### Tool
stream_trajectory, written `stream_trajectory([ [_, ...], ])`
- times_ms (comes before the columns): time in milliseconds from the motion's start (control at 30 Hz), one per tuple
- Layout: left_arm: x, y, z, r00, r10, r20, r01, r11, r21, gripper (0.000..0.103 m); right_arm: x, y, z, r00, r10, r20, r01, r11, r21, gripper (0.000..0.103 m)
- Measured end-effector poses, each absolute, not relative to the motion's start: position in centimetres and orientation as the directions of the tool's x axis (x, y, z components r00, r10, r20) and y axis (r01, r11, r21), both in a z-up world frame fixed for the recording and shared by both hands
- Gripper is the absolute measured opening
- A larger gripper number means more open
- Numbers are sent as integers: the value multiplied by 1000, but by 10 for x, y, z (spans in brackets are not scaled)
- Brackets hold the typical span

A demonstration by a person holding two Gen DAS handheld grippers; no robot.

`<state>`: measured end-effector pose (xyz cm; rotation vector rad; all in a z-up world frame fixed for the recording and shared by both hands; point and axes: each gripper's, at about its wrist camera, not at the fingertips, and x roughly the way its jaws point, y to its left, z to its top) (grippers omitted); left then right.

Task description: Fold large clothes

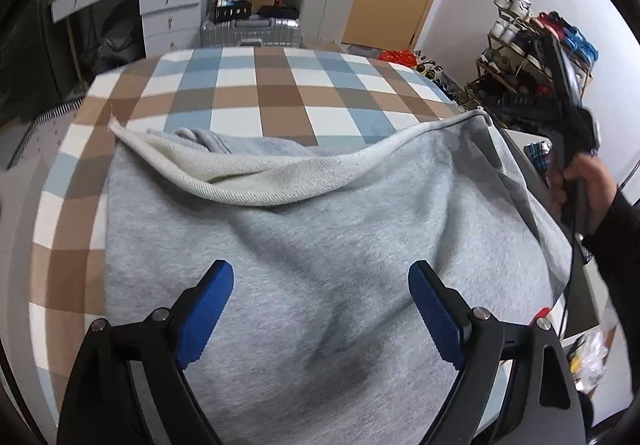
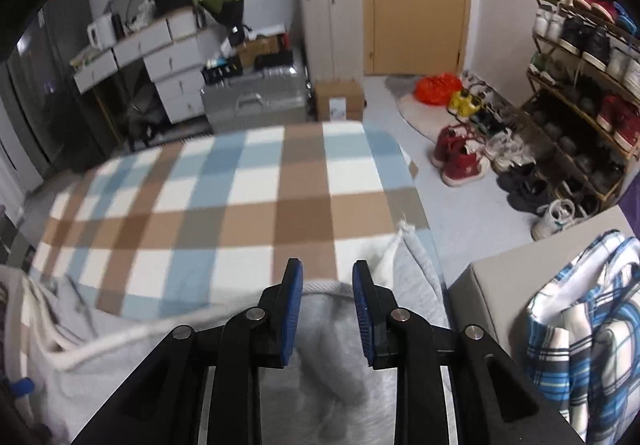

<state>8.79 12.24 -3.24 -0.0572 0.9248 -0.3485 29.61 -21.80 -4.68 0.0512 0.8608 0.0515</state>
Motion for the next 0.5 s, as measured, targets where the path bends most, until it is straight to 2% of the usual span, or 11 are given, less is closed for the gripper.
stream_trajectory([
  [33, 88, 122, -32, 556, -317, -768, 273, 943, -191, 87, 293, -214, -41, 653, 87, -752, -49, 996, 72, 38],
  [100, 87, 123, -29, 565, -319, -761, 280, 942, -187, 87, 285, -202, -31, 659, 134, -740, -114, 990, 77, 64],
  [200, 88, 126, -27, 575, -315, -755, 275, 944, -183, 87, 270, -170, -21, 650, 190, -736, -247, 968, 32, 85],
  [267, 89, 131, -24, 587, -309, -748, 270, 946, -180, 87, 264, -144, -22, 619, 208, -757, -331, 944, -11, 89],
  [367, 92, 144, -20, 609, -296, -736, 245, 953, -181, 87, 259, -104, -35, 538, 239, -808, -473, 879, -55, 89],
  [500, 99, 167, -18, 622, -284, -730, 183, 959, -218, 87, 253, -46, -66, 459, 202, -865, -647, 743, -170, 89],
])
